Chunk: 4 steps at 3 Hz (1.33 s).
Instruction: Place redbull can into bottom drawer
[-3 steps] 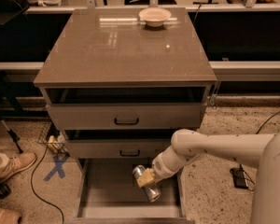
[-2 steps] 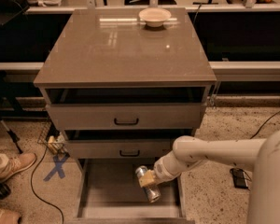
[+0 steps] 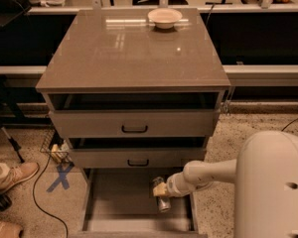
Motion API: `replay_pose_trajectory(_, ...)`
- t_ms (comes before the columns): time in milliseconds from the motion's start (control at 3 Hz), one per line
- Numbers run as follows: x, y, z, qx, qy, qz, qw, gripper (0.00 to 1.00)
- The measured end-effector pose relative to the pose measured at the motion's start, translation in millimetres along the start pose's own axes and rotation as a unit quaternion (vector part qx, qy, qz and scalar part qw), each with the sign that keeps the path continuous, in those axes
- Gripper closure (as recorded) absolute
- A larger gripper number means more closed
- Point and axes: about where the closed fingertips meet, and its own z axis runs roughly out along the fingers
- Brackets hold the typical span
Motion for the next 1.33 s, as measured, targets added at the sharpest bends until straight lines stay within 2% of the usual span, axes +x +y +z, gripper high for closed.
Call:
replay_pose_trajectory(333, -9, -28, 45, 0.012, -0.005, 0.029, 0.9995, 0.58)
replay_pose_trajectory(667, -13, -43, 78, 0.011, 0.001, 0.048, 0.9988, 0.36)
replay_pose_trajectory(1000, -16, -52, 97, 0.009, 0.006, 0.059, 0.9982, 0.11)
replay_pose_trajectory(1333, -16, -62, 92, 0.013, -0.008, 0.075, 0.9971, 0.00)
